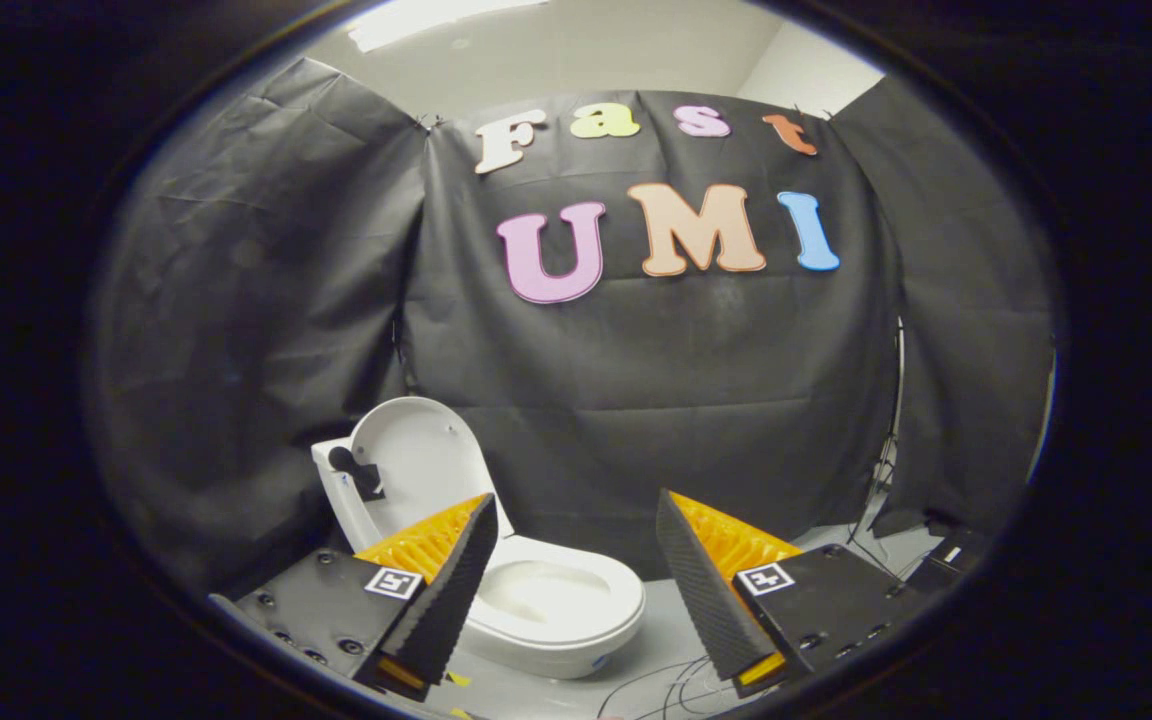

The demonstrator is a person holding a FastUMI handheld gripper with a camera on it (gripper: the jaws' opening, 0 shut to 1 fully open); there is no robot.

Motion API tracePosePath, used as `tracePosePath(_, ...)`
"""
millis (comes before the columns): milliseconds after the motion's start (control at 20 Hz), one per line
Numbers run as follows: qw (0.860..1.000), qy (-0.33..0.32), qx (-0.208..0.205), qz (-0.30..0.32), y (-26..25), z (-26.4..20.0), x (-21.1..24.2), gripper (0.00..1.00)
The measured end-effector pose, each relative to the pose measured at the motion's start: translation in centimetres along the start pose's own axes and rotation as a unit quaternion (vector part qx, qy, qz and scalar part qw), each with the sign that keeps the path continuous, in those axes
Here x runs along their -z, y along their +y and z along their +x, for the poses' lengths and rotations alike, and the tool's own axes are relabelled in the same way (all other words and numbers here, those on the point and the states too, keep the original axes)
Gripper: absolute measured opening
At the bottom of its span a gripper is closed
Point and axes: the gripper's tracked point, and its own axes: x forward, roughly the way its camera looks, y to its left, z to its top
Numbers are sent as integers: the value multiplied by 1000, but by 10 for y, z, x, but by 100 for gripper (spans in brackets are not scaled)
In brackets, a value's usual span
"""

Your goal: Open the toilet lid.

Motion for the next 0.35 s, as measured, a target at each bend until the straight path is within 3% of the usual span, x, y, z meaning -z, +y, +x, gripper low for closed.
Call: tracePosePath(350,1000,12,-1,22,3,5,11,98)
